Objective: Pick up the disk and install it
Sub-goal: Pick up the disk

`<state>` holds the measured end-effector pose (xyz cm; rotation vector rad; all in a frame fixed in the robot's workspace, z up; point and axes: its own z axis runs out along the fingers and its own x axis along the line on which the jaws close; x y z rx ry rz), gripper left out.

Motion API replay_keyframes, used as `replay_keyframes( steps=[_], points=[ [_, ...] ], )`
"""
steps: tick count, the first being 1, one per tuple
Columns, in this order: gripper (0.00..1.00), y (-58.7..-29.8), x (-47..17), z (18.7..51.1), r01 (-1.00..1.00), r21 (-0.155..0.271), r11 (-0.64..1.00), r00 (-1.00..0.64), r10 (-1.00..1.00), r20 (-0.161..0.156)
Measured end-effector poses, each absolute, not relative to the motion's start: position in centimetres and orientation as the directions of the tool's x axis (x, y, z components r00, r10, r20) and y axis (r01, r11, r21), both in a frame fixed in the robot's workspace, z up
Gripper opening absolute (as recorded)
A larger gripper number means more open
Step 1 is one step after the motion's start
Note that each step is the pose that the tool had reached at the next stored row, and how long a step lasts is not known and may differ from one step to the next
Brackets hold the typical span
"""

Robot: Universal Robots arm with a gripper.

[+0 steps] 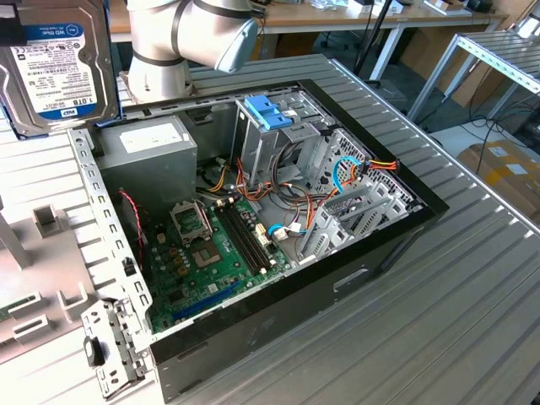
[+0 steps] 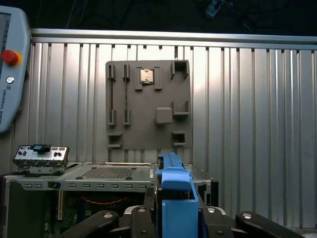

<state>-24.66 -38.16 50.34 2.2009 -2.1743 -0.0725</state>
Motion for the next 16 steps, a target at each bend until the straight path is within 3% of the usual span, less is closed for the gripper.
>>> replay_keyframes(
  steps=[16],
  points=[
    [0.37,-39.5,-23.0,50.3,-0.998,0.068,-0.012,0.012,-1.0,0.0]
  ],
)
